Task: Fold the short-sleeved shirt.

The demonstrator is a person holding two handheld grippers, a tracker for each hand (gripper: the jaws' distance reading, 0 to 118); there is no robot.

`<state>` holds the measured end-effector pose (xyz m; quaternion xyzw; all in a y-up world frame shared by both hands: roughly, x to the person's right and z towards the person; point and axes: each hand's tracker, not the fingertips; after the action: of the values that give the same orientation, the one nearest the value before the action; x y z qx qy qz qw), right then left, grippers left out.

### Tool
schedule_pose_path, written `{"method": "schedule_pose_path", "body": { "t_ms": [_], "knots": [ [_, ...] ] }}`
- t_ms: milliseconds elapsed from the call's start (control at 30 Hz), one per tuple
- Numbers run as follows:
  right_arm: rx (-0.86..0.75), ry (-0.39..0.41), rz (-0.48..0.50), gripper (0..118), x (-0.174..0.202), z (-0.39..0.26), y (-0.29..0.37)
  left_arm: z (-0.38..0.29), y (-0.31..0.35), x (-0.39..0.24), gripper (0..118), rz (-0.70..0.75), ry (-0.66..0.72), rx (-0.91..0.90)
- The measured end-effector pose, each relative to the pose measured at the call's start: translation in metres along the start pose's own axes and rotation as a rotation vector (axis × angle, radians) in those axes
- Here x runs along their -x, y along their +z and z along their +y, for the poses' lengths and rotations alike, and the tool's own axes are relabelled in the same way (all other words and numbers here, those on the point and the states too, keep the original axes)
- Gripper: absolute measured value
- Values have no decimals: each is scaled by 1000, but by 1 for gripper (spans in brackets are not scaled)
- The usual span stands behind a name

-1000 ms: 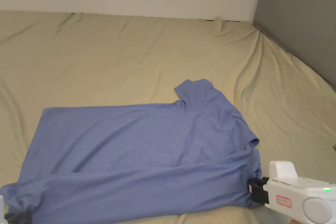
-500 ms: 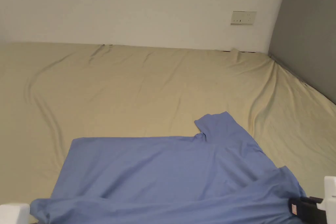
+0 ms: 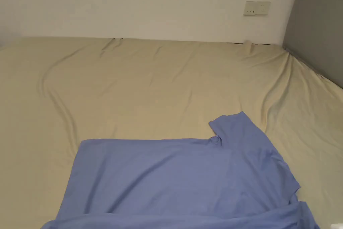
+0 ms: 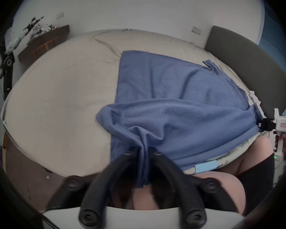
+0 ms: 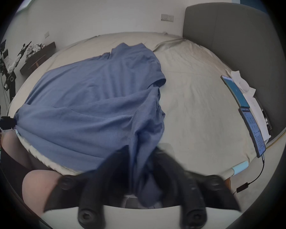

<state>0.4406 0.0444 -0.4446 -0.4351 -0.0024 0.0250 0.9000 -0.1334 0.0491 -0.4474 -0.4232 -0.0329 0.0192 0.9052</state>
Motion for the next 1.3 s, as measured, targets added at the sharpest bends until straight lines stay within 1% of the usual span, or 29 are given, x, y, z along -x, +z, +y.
{"method": "schedule_pose_path", "body": {
  "t_ms": [33, 67, 100, 133, 200, 233, 267, 300, 333, 367, 400, 433, 467, 667, 733, 800, 867, 900, 933, 967, 1033, 1067, 1100, 1133, 1167, 1200, 1233, 1267, 1300],
  "knots": [
    [5, 14, -14, 81, 0, -1, 6, -1, 4, -2, 76, 62, -30, -28],
    [9, 13, -32, 103, 1, 1, 13, -1, 8, -3, 111, 96, -58, -46],
    [-38, -3, -39, 114, 1, 2, 25, 1, 17, -2, 116, 107, -76, -52],
    [-127, -15, -48, 114, 4, 6, 39, 8, 24, -5, 109, 85, -83, -105],
    [-245, -26, -68, 114, 12, 21, 62, 28, 35, -9, 106, 85, -67, -116],
    [-289, -26, -74, 113, 17, 34, 69, 43, 42, -11, 99, 73, -46, -168],
    [-325, -18, -67, 110, 22, 47, 73, 53, 57, -14, 82, 47, -17, -230],
    [-337, 5, -50, 90, 28, 61, 77, 68, 60, -17, 49, 17, 3, -266],
    [-374, 33, -27, 57, 34, 75, 78, 86, 60, -20, 26, 1, 12, -285],
    [-427, 44, -24, 14, 39, 90, 76, 104, 57, -22, 9, -14, 16, -313],
    [-448, 31, -52, 3, 45, 102, 72, 117, 54, -25, 0, -29, 7, -350],
    [-456, 17, -73, 2, 52, 118, 70, 134, 44, -24, 0, -26, -13, -374],
    [-446, 25, -50, 2, 55, 134, 65, 152, 31, -24, 0, -5, -20, -362],
    [-455, 109, 12, 2, 76, 190, 36, 251, -87, -9, 0, -14, -43, -267],
    [-448, 115, 16, 2, 80, 195, 28, 271, -134, 1, 9, 60, -11, -200],
    [-434, 120, 25, 2, 82, 198, 20, 282, -173, 10, 23, 61, -4, -86],
    [-415, 120, 38, 2, 82, 197, 15, 278, -206, 19, 92, 44, 52, 37],
    [-402, 122, 44, 2, 81, 197, 11, 272, -217, 21, 118, 43, 47, 73],
    [-391, 124, 43, 2, 80, 197, 7, 267, -224, 22, 118, 71, 34, 64],
    [-375, 126, 39, 2, 78, 197, 3, 262, -233, 23, 114, 103, 30, 71],
    [-341, 113, 26, 2, 73, 199, -5, 252, -242, 26, 92, 110, 44, 127],
    [-324, 102, 21, 2, 70, 201, -9, 247, -234, 23, 92, 104, 23, 29],
    [-320, 102, 22, 2, 64, 199, -14, 248, -229, 19, 79, 122, 18, 17],
    [-319, 107, 26, 2, 61, 201, -18, 249, -226, 15, 59, 144, 11, 23],
    [-316, 115, 29, 2, 57, 204, -24, 250, -220, 13, 24, 137, -6, -12],
    [-301, 107, 37, 2, 52, 210, -31, 250, -215, 13, 0, 136, -2, -23],
    [-269, 77, 52, 2, 44, 212, -42, 250, -210, 11, 0, 41, 53, -47],
    [-242, 56, 60, 4, 37, 219, -53, 251, -206, 6, 0, 46, 80, -30],
    [-232, 53, 57, 7, 32, 227, -63, 250, -203, 1, 0, 83, 53, -39]
  ]
}}
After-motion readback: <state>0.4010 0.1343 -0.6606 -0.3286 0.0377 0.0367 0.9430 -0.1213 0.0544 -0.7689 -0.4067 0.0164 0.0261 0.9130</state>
